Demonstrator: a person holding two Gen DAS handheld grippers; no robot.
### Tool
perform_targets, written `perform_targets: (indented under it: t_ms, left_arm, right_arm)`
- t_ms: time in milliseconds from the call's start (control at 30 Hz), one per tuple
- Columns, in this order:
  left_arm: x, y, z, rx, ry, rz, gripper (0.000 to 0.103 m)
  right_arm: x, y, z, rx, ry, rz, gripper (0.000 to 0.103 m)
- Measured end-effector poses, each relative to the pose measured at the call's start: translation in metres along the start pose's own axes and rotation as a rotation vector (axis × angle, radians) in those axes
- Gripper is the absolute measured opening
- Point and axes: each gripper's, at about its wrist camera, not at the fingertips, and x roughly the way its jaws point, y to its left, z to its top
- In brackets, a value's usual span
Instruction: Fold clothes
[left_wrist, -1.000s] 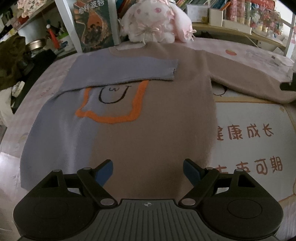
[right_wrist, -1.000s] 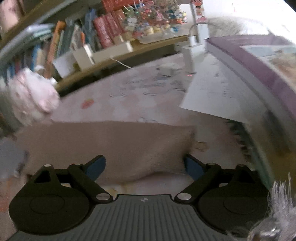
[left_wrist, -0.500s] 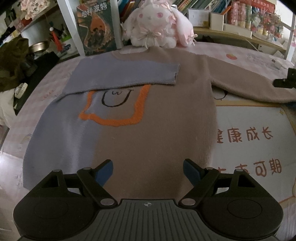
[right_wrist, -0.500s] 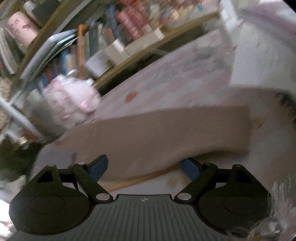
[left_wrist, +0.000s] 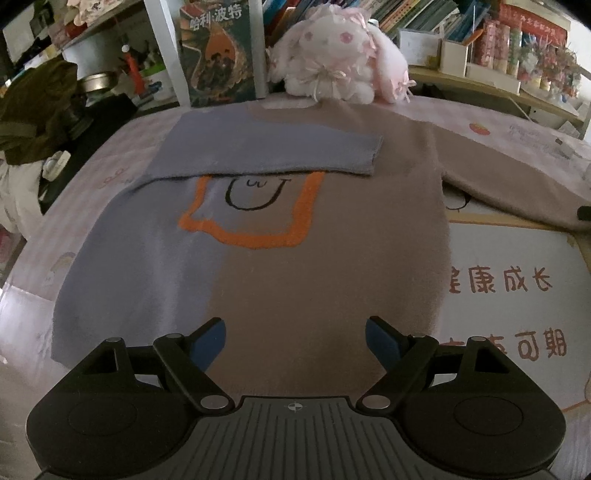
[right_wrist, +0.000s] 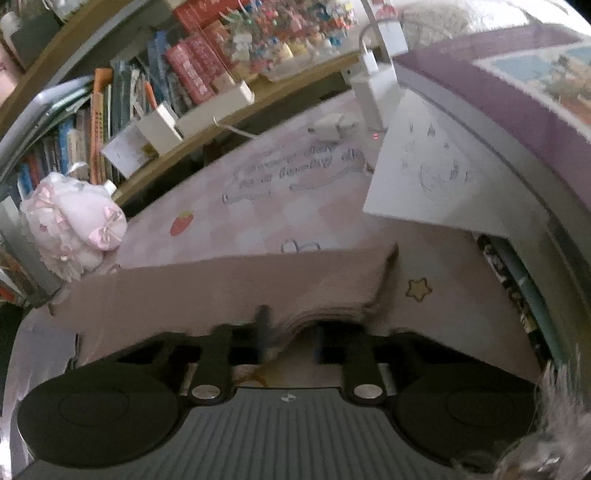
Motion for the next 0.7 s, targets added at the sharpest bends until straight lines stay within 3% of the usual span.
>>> perform_targets:
  t_ms: [700]
  left_arm:
    - [-0.0058, -0.0081, -0.0058, 0.062, 0.007, 0.000, 0.085]
  right_arm:
    - [-0.0094, 0.0022, 0.0011, 0.015, -0.018, 0.036, 0.006]
